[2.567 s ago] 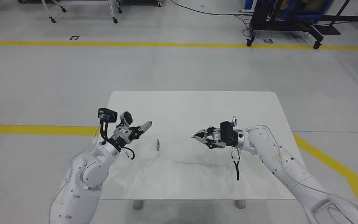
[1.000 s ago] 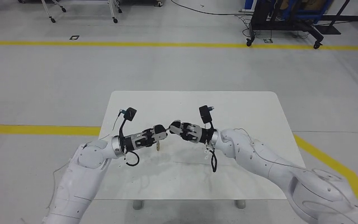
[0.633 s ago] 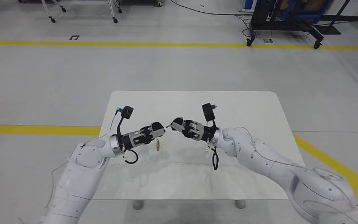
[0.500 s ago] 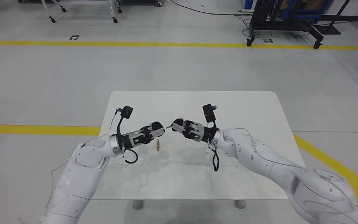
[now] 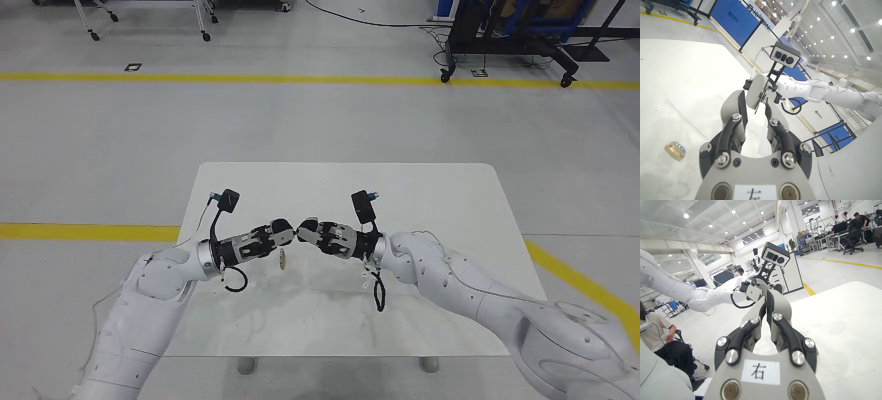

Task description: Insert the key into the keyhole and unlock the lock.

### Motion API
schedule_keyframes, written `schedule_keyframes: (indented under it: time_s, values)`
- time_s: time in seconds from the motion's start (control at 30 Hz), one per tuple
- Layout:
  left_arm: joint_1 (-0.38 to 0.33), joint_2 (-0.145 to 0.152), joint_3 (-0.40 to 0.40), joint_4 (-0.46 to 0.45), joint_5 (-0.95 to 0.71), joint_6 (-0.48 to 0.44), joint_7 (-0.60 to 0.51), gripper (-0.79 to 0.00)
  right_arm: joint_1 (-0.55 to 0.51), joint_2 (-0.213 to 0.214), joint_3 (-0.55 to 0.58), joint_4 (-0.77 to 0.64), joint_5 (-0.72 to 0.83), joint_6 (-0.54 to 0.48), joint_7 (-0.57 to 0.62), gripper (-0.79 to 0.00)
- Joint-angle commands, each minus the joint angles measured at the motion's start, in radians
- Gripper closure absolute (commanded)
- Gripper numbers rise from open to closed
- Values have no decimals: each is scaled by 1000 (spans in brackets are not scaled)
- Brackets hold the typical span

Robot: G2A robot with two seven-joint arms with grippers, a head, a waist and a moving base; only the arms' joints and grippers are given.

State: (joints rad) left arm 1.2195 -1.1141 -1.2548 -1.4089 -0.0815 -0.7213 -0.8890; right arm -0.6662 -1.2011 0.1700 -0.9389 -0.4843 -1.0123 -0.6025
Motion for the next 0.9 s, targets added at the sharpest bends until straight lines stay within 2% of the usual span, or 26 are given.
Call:
schedule_keyframes:
  time_s: [0.0, 0.1, 0.47, 0.53, 0.57, 0.8, 0.83, 0.87]
  values:
    - [-1, 1, 1, 0, -1, 0, 1, -151, -1, -1, 0, 0, -1, 0, 1, 0]
    - [-2, 3, 4, 0, -1, -2, 3, -95, -3, -2, 0, 1, 1, 0, 0, 0]
    - [-11, 10, 18, 6, -11, -3, -7, -117, 1, -7, 0, 7, 13, 0, 9, 0]
    - [-13, 11, 21, 7, -11, -1, -8, -62, 2, -8, 0, 8, 14, 0, 10, 0]
    - [-14, 12, 22, 7, -11, -1, -7, 0, 2, -8, 0, 9, 14, 0, 11, 0]
    - [-14, 15, 30, 7, 1, -11, 4, 0, 1, -10, 0, 10, 16, 0, 11, 0]
    - [-14, 16, 30, 7, 3, -13, 9, 0, 1, -10, 0, 10, 15, 0, 12, -280]
    - [-13, 16, 30, 7, 4, -14, 14, 0, 1, -9, 0, 12, 13, 0, 14, -785]
